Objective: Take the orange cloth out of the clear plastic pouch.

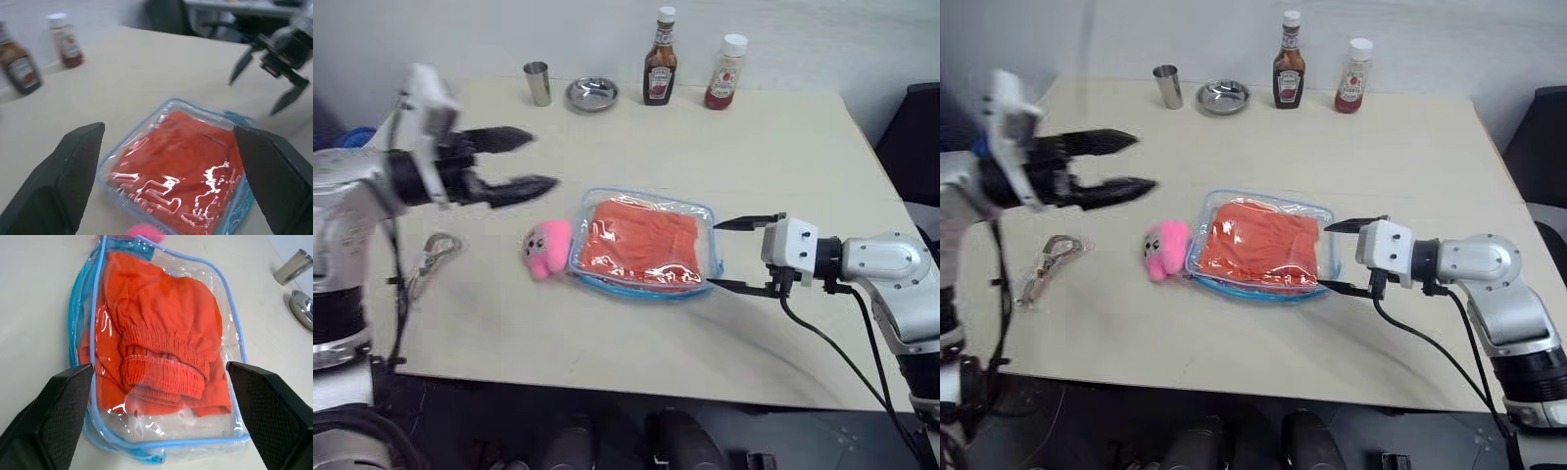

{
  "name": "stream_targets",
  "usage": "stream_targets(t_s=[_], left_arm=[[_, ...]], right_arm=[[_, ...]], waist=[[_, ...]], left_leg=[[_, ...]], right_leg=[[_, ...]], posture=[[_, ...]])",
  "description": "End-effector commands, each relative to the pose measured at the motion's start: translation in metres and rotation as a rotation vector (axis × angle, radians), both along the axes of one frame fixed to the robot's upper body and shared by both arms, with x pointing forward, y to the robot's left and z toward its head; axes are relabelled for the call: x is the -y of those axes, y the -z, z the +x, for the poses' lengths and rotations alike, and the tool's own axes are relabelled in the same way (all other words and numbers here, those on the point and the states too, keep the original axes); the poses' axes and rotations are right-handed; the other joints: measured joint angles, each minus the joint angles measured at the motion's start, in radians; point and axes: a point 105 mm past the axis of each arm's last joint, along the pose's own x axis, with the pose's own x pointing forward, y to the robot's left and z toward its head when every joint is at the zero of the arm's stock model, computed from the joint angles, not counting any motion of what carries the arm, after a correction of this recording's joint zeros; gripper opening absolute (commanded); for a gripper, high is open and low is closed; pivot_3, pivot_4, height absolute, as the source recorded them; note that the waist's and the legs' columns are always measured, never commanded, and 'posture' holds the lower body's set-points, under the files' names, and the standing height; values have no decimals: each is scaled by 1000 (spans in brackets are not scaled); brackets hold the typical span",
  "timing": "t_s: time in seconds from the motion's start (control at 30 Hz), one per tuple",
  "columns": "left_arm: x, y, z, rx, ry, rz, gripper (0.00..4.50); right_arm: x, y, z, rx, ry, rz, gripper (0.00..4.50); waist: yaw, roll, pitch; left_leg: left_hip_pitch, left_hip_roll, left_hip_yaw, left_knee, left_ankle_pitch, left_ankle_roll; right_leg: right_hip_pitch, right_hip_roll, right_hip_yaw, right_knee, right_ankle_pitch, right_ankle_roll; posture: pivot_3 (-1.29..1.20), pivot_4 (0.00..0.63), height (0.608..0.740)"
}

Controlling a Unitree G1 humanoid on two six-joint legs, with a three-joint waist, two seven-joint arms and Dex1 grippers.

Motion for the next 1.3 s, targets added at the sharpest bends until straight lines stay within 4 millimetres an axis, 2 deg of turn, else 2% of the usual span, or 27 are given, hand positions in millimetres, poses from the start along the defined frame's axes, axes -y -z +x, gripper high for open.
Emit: stream_targets(t_s=[0.03,0.07,0.13,0.2,0.33,0.47,0.57,0.8,0.97,1.2,1.3], left_arm=[[13,42,-10,151,167,320,4464],[9,54,-9,167,189,389,4464],[-13,82,-12,173,214,475,4464],[-24,93,-15,173,231,492,4464],[-34,99,-12,221,255,567,4464],[-31,98,-1,267,233,539,4464],[-23,96,5,280,226,495,4464],[-21,105,20,280,194,501,4464],[-19,105,24,282,186,479,3369],[-17,105,21,238,206,439,1247],[-17,106,18,157,203,403,389]], right_arm=[[0,-13,-5,48,10,16,4500],[0,-14,-6,46,15,16,4500],[3,-13,-11,32,27,15,4500],[6,-11,-18,8,39,16,4500],[7,2,-39,-110,36,23,4500],[3,12,-54,-175,22,13,4500],[3,13,-56,-179,33,15,4500],[2,13,-55,-178,45,12,4500],[2,15,-53,-172,47,7,4500],[2,18,-52,-172,48,2,4500],[2,19,-52,-172,49,-1,4500]], waist=[[-15,0,0],[-23,0,0],[-36,0,0],[-40,0,0],[-19,0,1],[-8,0,1],[-2,0,1],[-11,0,1],[-13,0,1],[-13,0,1],[-13,0,1]], left_leg=[[0,0,1,0,0,0],[0,1,1,-1,0,-1],[2,1,0,-2,1,-1],[5,2,-1,-3,1,-1],[5,2,-3,-1,0,-1],[5,1,-3,-1,0,0],[4,0,-4,-1,0,0],[5,0,-4,-1,0,0],[4,0,-4,-1,0,0],[4,0,-4,-1,0,0],[4,0,-4,-1,0,0]], right_leg=[[0,1,1,0,0,0],[0,1,1,0,0,0],[-1,5,6,1,0,0],[-1,5,7,2,-1,-1],[0,5,6,1,-1,-1],[1,4,5,-1,-1,-1],[1,3,5,-2,0,-1],[1,4,5,-1,0,-1],[1,4,5,-1,0,-1],[1,4,5,-1,0,-1],[1,4,5,-1,0,-1]], posture=[[0,150,740],[0,150,740],[0,150,740],[0,150,740],[0,150,740],[0,150,740],[0,150,740],[0,150,740],[0,150,740],[0,150,740],[0,150,740]])
